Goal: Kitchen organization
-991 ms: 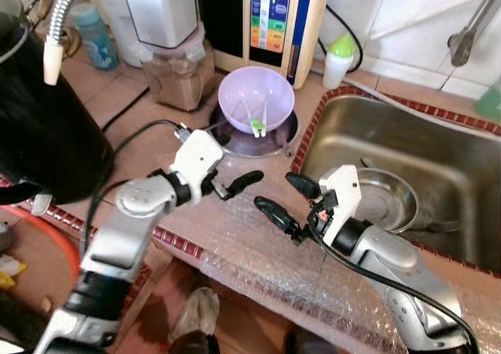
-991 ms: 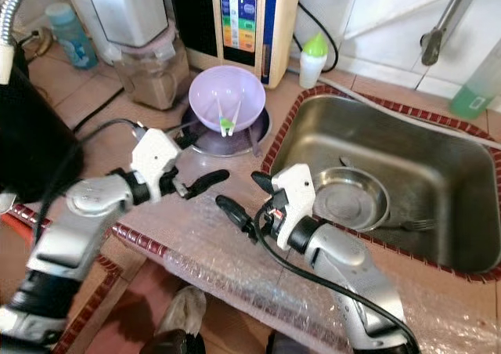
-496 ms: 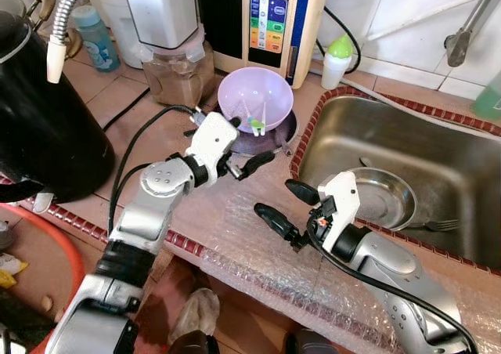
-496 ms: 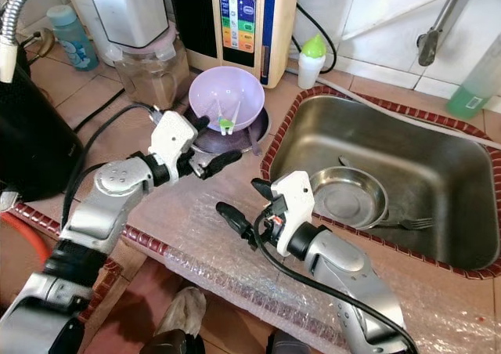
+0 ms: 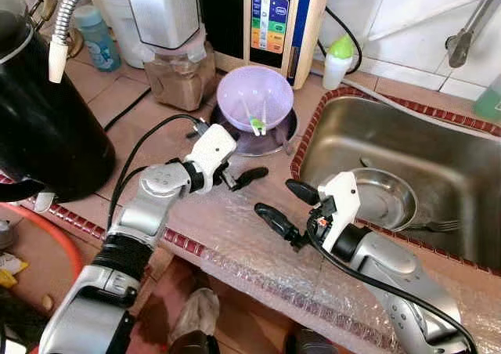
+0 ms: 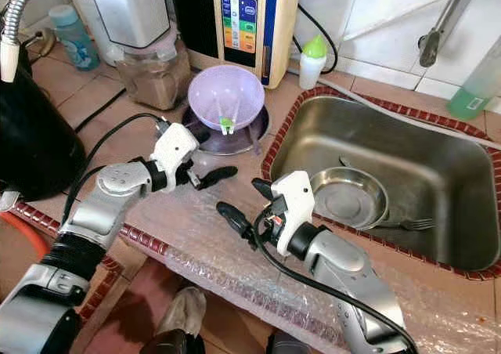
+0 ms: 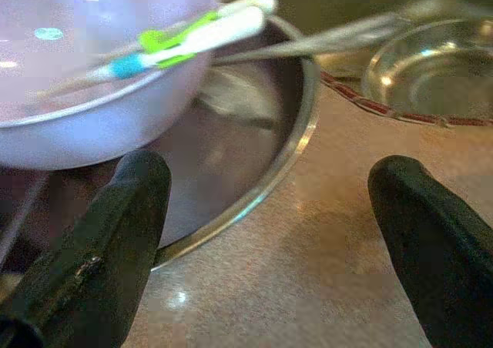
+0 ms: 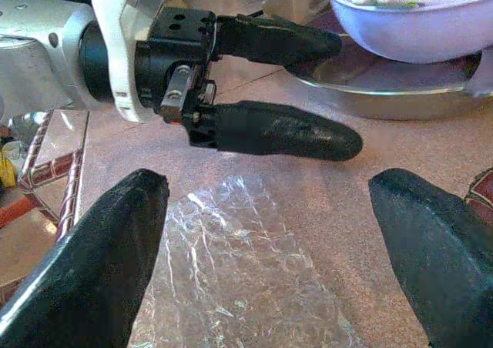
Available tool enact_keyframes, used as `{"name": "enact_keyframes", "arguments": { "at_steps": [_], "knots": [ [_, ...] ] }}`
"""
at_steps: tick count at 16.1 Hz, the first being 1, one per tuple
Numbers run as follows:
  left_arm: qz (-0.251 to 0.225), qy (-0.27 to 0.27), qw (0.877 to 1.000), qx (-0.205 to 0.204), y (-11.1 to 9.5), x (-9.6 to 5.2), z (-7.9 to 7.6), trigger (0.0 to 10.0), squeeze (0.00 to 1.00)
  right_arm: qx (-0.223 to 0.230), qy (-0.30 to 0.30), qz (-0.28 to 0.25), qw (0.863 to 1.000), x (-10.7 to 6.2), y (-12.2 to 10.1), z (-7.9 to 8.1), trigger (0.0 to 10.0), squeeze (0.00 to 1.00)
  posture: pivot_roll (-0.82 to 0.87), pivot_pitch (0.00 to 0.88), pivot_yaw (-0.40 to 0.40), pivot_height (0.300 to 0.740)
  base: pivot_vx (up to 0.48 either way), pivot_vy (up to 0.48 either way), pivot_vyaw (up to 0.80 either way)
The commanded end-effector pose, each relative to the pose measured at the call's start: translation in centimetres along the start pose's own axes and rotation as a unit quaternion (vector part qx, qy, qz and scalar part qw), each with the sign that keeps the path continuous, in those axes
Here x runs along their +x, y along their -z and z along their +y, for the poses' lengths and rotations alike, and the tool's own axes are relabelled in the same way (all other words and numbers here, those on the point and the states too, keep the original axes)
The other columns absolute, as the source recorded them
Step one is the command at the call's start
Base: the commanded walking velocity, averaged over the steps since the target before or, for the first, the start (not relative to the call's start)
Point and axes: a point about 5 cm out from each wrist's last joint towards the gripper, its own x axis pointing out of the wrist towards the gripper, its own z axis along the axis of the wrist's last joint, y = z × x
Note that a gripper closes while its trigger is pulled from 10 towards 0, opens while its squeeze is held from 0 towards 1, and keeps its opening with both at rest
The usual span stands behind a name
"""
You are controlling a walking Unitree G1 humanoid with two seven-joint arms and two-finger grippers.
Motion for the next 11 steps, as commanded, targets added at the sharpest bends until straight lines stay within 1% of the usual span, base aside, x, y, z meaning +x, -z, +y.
{"name": "enact_keyframes", "arguments": {
  "at_steps": [1,4,5,9,11],
  "knots": [
    [0.027,0.027,0.999,-0.002,0.9,0.0,-0.6,10.0,0.0,-0.006,-0.016,-0.008,1.0,0.0,-0.6,0.5,10.0,0.0,-0.14,0.096,0.036,0.74,0.0,0.0,0.0],
    [0.021,0.052,0.998,-0.001,0.5,-0.6,-0.8,10.0,0.0,-0.01,-0.017,-0.012,1.0,-0.1,-1.2,0.0,10.0,0.0,-0.14,0.093,0.038,0.74,0.0,0.0,0.0],
    [0.019,0.068,0.998,0.002,0.4,-1.1,-1.1,10.0,0.0,-0.011,-0.015,-0.014,1.0,0.0,-1.4,-0.1,10.0,0.0,-0.14,0.093,0.038,0.74,0.0,0.0,0.0],
    [0.013,0.094,0.995,0.012,-0.1,-2.2,-1.6,10.0,0.0,-0.01,-0.021,-0.014,1.0,0.4,-1.1,0.2,10.0,0.0,-0.13,0.089,0.035,0.74,0.0,0.0,0.0],
    [0.011,0.117,0.993,0.003,-0.4,-2.8,-2.1,10.0,0.0,-0.009,-0.022,-0.013,1.0,0.4,-1.1,0.2,10.0,0.0,-0.12,0.09,0.033,0.74,0.0,0.0,0.0]
  ]
}}
